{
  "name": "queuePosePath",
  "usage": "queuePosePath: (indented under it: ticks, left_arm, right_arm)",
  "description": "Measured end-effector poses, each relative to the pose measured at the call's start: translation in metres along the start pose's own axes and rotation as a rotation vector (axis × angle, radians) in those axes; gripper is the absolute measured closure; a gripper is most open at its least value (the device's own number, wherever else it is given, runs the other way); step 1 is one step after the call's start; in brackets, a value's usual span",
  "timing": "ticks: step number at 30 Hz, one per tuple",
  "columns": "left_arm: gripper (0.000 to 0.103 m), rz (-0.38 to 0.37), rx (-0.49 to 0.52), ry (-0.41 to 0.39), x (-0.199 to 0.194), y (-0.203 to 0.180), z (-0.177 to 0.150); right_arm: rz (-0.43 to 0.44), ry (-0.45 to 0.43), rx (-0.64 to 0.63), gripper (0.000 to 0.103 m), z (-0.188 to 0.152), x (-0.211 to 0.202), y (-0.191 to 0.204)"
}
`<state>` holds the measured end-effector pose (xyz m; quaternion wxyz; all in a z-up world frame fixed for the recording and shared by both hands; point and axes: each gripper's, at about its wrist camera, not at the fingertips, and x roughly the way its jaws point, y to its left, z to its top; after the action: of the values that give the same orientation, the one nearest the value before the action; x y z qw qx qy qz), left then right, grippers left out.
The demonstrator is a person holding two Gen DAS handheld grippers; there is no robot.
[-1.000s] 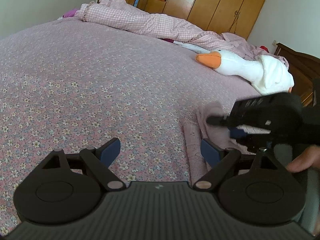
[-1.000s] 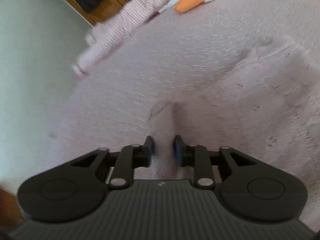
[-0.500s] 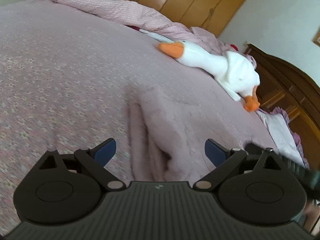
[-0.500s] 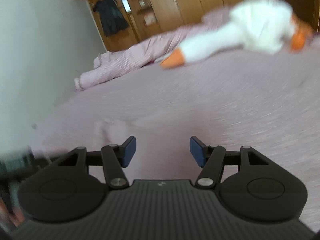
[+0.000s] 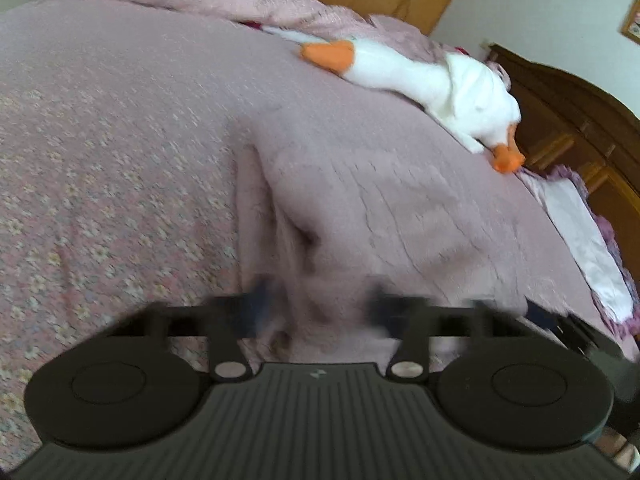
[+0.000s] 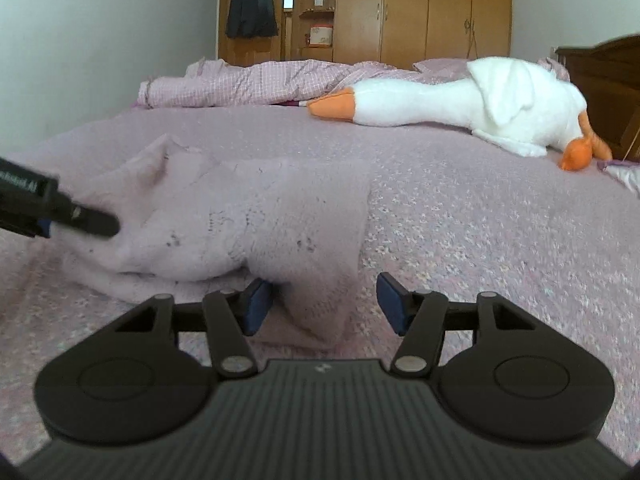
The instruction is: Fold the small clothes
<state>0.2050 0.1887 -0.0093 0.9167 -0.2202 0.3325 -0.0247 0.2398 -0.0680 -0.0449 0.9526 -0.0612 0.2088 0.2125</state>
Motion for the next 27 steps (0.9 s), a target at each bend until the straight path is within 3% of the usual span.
queuePosePath:
  ticks: [2,6,9,12,15,17,19,21,23,25,27]
  left_arm:
    - [0.074,0.007,0.023,-0.010,-0.003,-0.002,0.000]
    - [0.077,-0.006,-0.018,0.024,-0.003,0.011,0.000]
    - [0.077,-0.001,-0.041,0.035,-0.005,0.017,-0.001]
    - [0.076,-0.001,-0.089,0.031,-0.013,0.027,0.002]
    - [0.073,0.027,-0.136,0.016,-0.027,0.035,0.010]
    - [0.072,0.001,-0.140,0.007,-0.037,0.034,0.014]
    - [0.068,0.021,-0.107,-0.038,-0.047,0.025,0.018]
    - [0.047,0.044,-0.037,-0.087,-0.051,0.012,0.022]
    - [0.036,0.078,0.000,-0.095,-0.044,0.005,0.024]
    - [0.035,0.114,-0.018,-0.078,-0.031,0.008,0.022]
    - [0.037,0.085,-0.023,-0.064,-0.016,0.010,0.018]
  right_arm:
    - [-0.047,-0.006,0.017,0.078,-0.003,-0.001,0.001]
    - [-0.056,0.043,0.175,0.087,-0.016,-0.009,-0.020]
    - [-0.040,0.047,0.153,0.088,-0.022,-0.019,-0.020]
    - [-0.003,0.071,0.172,0.100,-0.027,-0.032,-0.027]
    - [0.060,0.074,0.247,0.100,-0.031,-0.046,-0.045]
    - [0.081,0.070,0.284,0.100,-0.026,-0.052,-0.055]
    - [0.097,0.040,0.282,0.100,-0.011,-0.052,-0.056]
    - [0.147,0.005,0.254,0.100,0.009,-0.048,-0.051]
    - [0.210,-0.028,0.214,0.100,0.030,-0.036,-0.039]
    - [0.266,-0.049,0.156,0.100,0.045,-0.018,-0.025]
    - [0.218,-0.047,0.112,0.100,0.051,0.003,-0.007]
